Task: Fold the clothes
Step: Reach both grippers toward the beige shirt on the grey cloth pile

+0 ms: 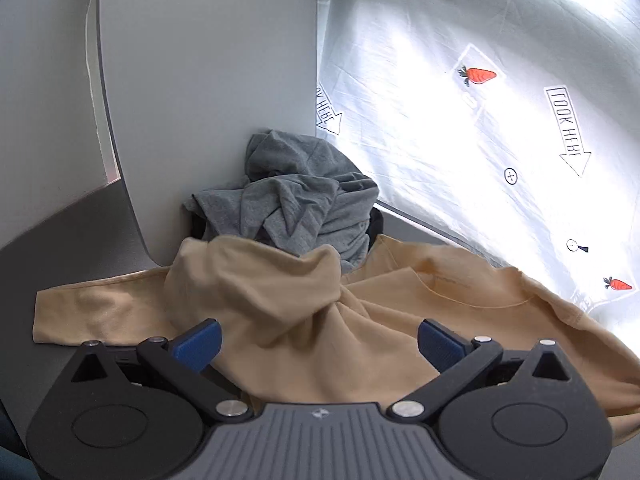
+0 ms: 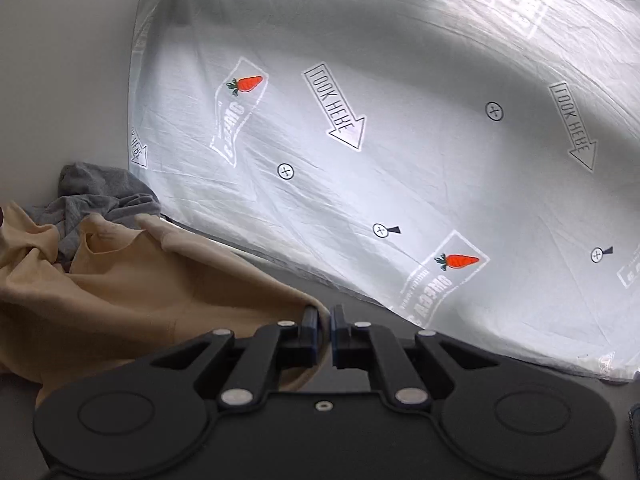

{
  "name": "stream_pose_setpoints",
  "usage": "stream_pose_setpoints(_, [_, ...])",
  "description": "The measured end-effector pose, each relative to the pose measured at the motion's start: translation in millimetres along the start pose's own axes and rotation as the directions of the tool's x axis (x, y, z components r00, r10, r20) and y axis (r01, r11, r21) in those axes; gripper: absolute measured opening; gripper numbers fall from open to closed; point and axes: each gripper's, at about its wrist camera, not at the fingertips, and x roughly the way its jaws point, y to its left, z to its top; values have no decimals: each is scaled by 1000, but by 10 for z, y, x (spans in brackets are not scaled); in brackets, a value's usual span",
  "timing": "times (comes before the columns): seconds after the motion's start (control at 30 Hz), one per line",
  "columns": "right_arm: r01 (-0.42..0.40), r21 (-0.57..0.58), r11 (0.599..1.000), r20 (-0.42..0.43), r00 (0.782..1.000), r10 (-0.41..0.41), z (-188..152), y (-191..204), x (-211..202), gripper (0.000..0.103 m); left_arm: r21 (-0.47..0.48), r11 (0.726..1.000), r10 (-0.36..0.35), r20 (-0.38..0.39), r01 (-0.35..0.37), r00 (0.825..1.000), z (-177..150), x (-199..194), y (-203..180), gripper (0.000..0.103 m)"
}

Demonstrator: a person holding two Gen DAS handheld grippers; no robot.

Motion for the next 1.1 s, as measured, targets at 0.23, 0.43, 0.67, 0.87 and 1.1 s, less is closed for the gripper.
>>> stream_pose_setpoints(0.23, [348, 16, 937, 28, 937, -349, -700, -1749, -910, 6, 84, 993, -77, -60, 82, 995, -819, -629, -1122, 103])
stream_pose_setpoints(0.43, [371, 32, 928, -219, 909, -356, -1531, -3104, -1102, 20, 202, 963, -151, -142, 178, 978, -1603, -1001, -2116, 103])
stream_pose_setpoints(0.67, [177, -139, 974, -176, 964, -201, -1956, -3082, -1173, 53, 256, 936, -180, -244, 242, 953, -2037, -1051, -2797, 103])
stream_pose_setpoints(0.87, [56, 137, 989, -260, 965, -18, -2032, -3301, -564, 62, 289, 919, -191, -264, 266, 945, -1988, -955, -3058, 103])
stream_pose_setpoints(1.1, [-72, 477, 876, -325, 911, 252, -2294, -3621, 270, 70, 271, 903, -249, -300, 333, 921, -1723, -633, -3348, 103])
